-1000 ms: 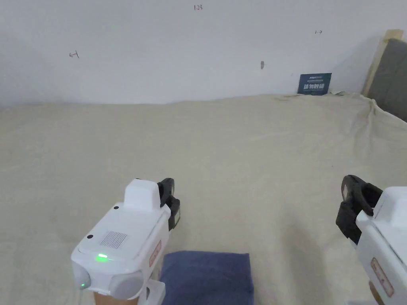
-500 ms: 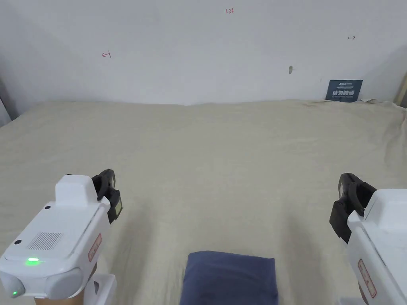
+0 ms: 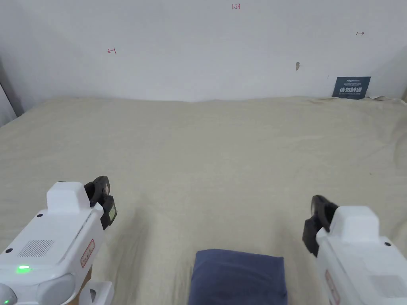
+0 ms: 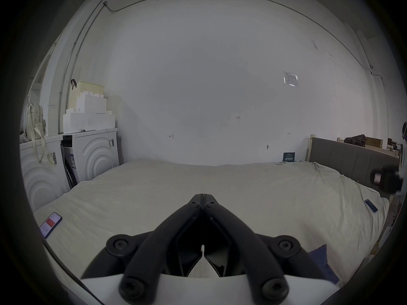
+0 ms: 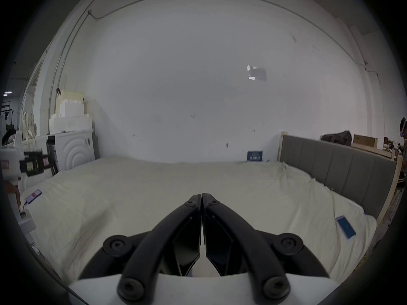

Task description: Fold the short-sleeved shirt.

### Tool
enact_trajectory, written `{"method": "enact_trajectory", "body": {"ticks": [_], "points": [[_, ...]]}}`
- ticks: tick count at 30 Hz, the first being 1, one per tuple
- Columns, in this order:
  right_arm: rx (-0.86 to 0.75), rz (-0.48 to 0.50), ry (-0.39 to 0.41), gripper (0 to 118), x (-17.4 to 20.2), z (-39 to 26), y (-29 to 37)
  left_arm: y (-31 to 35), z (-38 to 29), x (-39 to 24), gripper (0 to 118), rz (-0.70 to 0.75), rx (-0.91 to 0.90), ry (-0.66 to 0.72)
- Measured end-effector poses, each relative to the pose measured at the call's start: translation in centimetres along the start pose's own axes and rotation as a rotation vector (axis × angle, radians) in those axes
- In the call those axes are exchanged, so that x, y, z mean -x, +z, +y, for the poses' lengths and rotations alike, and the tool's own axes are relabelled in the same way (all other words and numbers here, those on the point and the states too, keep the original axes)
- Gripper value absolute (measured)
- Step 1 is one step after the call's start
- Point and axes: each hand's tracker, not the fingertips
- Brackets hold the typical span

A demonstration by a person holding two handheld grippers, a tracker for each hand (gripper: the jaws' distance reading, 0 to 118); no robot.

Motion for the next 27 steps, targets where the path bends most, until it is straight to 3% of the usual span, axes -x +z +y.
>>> {"method": "enact_trajectory", "body": {"ticks": [16, 21, 27], "points": [[0.473, 0.011, -0.029, 0, 5.8, -15.6, -5.0, -0.6, -3.4, 0.5, 0, -0.029, 0.104, 0.063], [0.468, -0.006, -0.024, 0, 6.2, -17.3, -5.0, -0.8, -4.3, 0.6, 0, -0.051, 0.142, 0.078], [0.437, 0.007, 0.018, 0, 6.5, -17.3, -4.2, -2.0, -5.3, 0.1, 0, -0.204, 0.367, 0.207]]}}
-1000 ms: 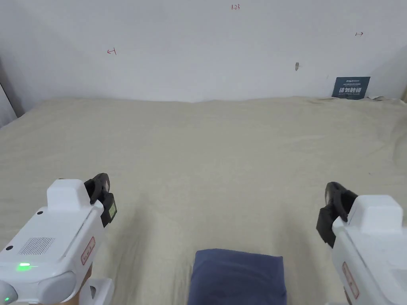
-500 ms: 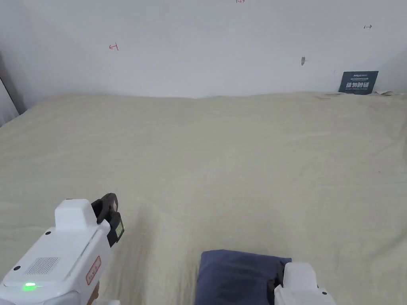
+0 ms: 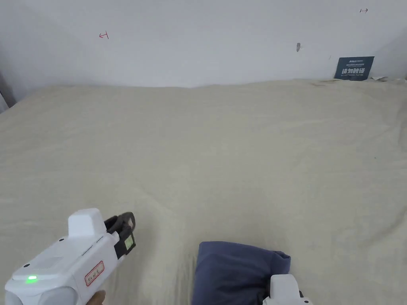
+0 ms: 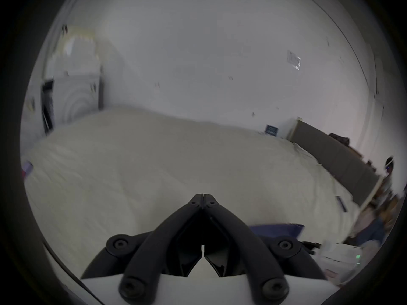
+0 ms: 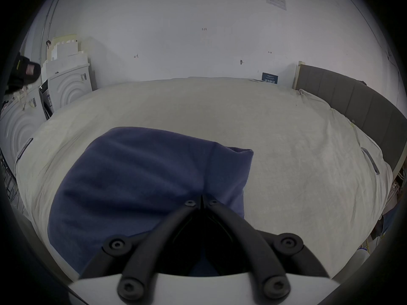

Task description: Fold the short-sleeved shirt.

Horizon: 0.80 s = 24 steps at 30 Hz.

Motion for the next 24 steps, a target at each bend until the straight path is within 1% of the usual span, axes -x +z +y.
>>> {"method": "enact_trajectory", "body": {"ticks": [1, 2, 3, 5, 7, 8, 11, 12, 13, 14, 16, 18, 21, 24], "points": [[0.001, 0.002, 0.0, 0, 0.0, 0.1, 0.0, -0.4, -0.3, -0.1, 0, -0.037, 0.046, 0.051], [0.005, 0.006, -0.001, 0, -0.1, 0.2, 0.0, -1.0, -0.6, -0.2, 3, -0.059, 0.103, 0.087], [0.009, 0.009, -0.001, 0, -0.1, 0.5, 0.2, -1.7, -1.0, -0.2, 7, -0.099, 0.171, 0.123], [0.014, 0.013, -0.003, 0, -0.1, 0.7, 0.3, -3.4, -2.0, -0.3, 19, -0.151, 0.288, 0.14], [0.019, 0.014, -0.004, 0, 0.0, 0.9, 0.5, -4.9, -2.9, -0.7, 42, -0.17, 0.379, 0.115], [0.02, 0.016, -0.005, 0, 0.0, 1.0, 0.7, -5.6, -3.4, -1.0, 60, -0.176, 0.407, 0.12], [0.026, 0.023, -0.014, 0, -0.2, 1.1, 0.6, -7.8, -4.9, -1.5, 77, -0.232, 0.518, 0.119], [0.027, 0.024, -0.018, 0, -0.3, 1.1, 0.5, -8.5, -5.4, -1.8, 96, -0.243, 0.549, 0.117], [0.028, 0.026, -0.019, 0, -0.3, 1.1, 0.6, -9.1, -5.7, -1.6, 104, -0.252, 0.549, 0.127], [0.029, 0.028, -0.022, 0, -0.4, 1.2, 0.6, -9.9, -6.0, -1.5, 107, -0.279, 0.569, 0.131], [0.031, 0.031, -0.027, 0, -0.4, 1.3, 0.7, -11.2, -6.5, -1.2, 107, -0.304, 0.609, 0.168], [0.032, 0.034, -0.034, 0, -0.3, 1.4, 0.8, -12.1, -6.9, -1.3, 107, -0.3, 0.662, 0.192], [0.035, 0.037, -0.043, 0, -0.7, 1.3, 0.6, -13.8, -7.8, -1.0, 107, -0.329, 0.685, 0.178], [0.035, 0.037, -0.039, 0, -0.8, 1.2, 0.3, -14.2, -7.4, -1.3, 107, -0.366, 0.671, 0.159]]}}
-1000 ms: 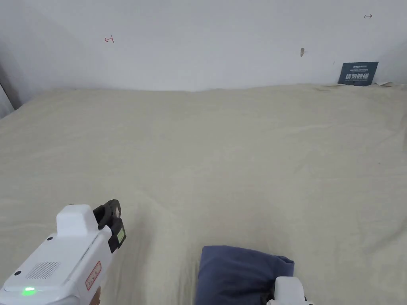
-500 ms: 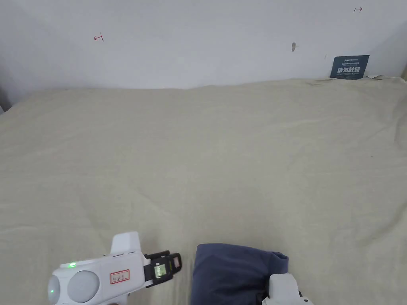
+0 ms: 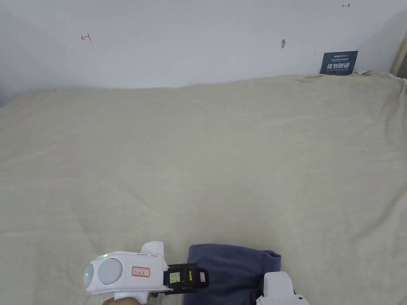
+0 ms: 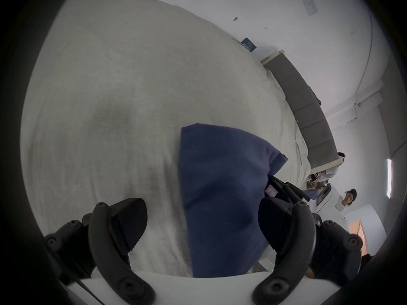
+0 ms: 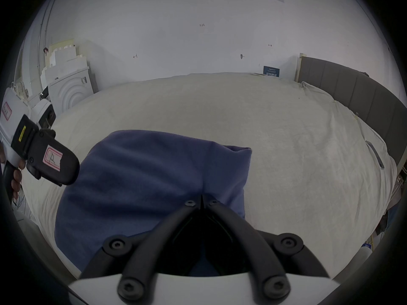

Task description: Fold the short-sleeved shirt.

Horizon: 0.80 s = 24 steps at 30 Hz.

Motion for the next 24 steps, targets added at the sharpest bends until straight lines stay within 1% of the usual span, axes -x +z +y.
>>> {"method": "enact_trajectory", "body": {"ticks": [2, 4, 5, 6, 7, 8, 9, 10, 13, 14, 19, 24], "points": [[0.001, 0.001, 0.005, 0, 0.0, 0.1, 0.0, -0.4, 0.2, -0.3, 102, -0.033, 0.025, 0.004], [0.004, 0.003, 0.01, 0, -0.2, 0.0, -0.2, -1.1, 0.5, -0.8, 81, -0.074, 0.053, 0.017], [0.006, 0.006, 0.008, 0, -0.3, 0.0, -0.2, -1.5, 0.2, -1.6, 76, -0.092, 0.07, 0.009], [0.008, 0.006, 0.004, 0, -0.3, 0.1, -0.2, -1.9, 0.1, -2.1, 76, -0.064, 0.071, -0.011], [0.009, 0.008, 0.002, 0, -0.4, 0.0, -0.3, -2.1, 0.0, -2.4, 73, -0.031, 0.079, -0.047], [0.01, 0.009, 0.003, 0, -0.4, 0.0, -0.4, -2.2, 0.0, -2.5, 64, -0.016, 0.093, -0.074], [0.011, 0.01, 0.005, 0, -0.4, 0.0, -0.4, -2.2, 0.1, -2.4, 51, 0.003, 0.085, -0.078], [0.011, 0.01, 0.005, 0, -0.4, 0.0, -0.4, -2.1, 0.2, -2.2, 45, -0.002, 0.087, -0.073], [0.014, 0.011, 0.012, 0, -0.5, -0.1, -0.6, -2.0, 0.0, -2.6, 31, -0.024, 0.094, -0.05], [0.017, 0.013, 0.014, 0, -0.6, 0.0, -0.7, -2.1, -0.3, -3.1, 29, -0.017, 0.086, -0.061], [0.024, 0.039, -0.002, 0, -1.1, 0.8, 0.1, -1.5, -0.8, -5.0, 24, 0.037, 0.067, -0.091], [-0.088, 0.045, -0.013, 0, -1.6, 3.2, 3.2, -1.0, -0.4, -4.7, 21, 0.062, 0.047, -0.115]]}}
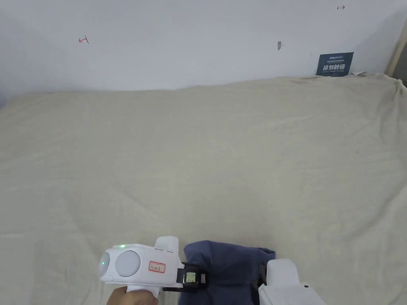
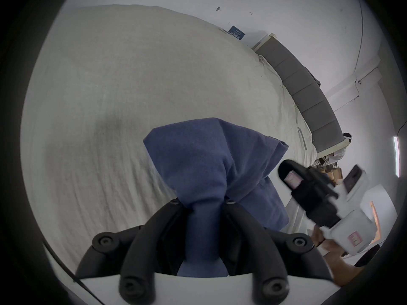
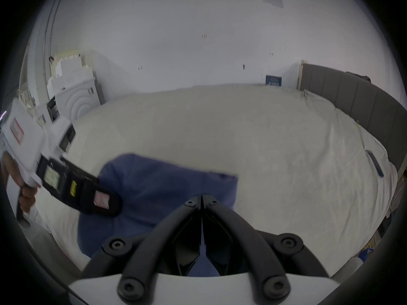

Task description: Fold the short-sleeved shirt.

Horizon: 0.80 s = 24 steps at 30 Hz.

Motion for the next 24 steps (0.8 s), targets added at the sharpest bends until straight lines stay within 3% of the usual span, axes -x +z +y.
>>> {"method": "enact_trajectory", "body": {"ticks": [6, 12, 24], "points": [[-0.187, -0.023, -0.017, 0, -1.3, 4.8, 3.4, 3.3, 1.0, 0.8, 20, 0.044, -0.015, -0.04], [-0.314, -0.041, -0.025, 0, -3.1, 8.1, 5.3, 9.5, 2.2, 4.5, 20, 0.193, -0.055, -0.039], [-0.385, -0.113, -0.042, 0, -3.8, 10.4, 6.6, 24.0, 4.4, 17.2, 20, 0.503, -0.11, -0.006]]}}
